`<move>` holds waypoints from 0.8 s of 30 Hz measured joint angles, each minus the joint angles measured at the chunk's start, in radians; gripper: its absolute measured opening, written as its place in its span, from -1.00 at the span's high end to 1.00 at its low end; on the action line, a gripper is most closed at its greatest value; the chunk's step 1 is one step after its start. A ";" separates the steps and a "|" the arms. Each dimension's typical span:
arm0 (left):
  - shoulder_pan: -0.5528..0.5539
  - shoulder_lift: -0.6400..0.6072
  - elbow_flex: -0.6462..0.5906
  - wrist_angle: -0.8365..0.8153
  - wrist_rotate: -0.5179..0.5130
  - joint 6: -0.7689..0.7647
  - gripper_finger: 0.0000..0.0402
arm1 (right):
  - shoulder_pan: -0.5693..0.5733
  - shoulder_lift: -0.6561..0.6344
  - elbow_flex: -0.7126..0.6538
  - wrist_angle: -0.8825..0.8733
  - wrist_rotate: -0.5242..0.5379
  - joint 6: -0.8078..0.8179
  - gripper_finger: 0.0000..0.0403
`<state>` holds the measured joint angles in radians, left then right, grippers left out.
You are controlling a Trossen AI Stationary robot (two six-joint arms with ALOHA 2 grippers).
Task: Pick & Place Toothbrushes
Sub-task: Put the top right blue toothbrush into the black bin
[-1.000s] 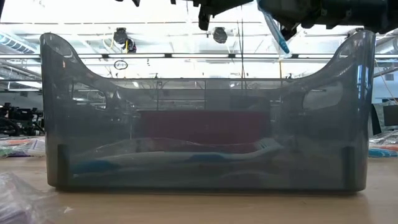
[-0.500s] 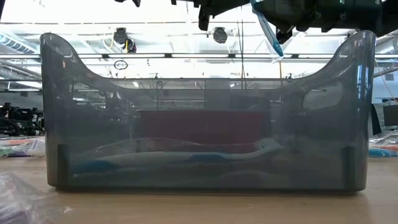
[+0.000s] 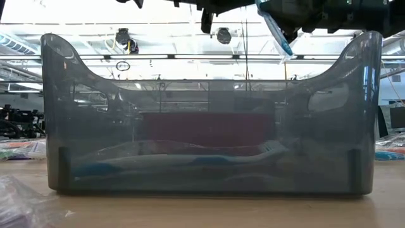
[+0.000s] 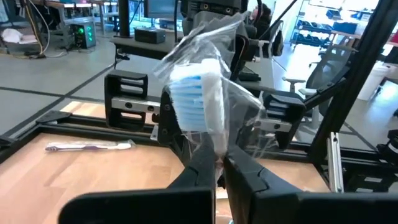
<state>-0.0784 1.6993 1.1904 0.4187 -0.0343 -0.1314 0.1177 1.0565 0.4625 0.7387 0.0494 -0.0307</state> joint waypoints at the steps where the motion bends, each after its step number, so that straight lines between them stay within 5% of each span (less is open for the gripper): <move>1: 0.000 0.000 0.000 -0.003 -0.001 -0.001 0.98 | 0.000 0.000 0.000 -0.001 0.000 0.000 0.73; 18: -0.002 -0.012 0.000 -0.109 0.000 0.000 0.99 | -0.008 -0.046 -0.001 -0.102 0.009 -0.017 -0.09; 24: -0.010 -0.077 0.002 -0.253 0.007 -0.002 1.00 | -0.028 -0.099 0.000 -0.185 0.011 -0.008 -0.21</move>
<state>-0.0887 1.6221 1.1925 0.1656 -0.0269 -0.1329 0.0894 0.9572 0.4622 0.5534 0.0601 -0.0391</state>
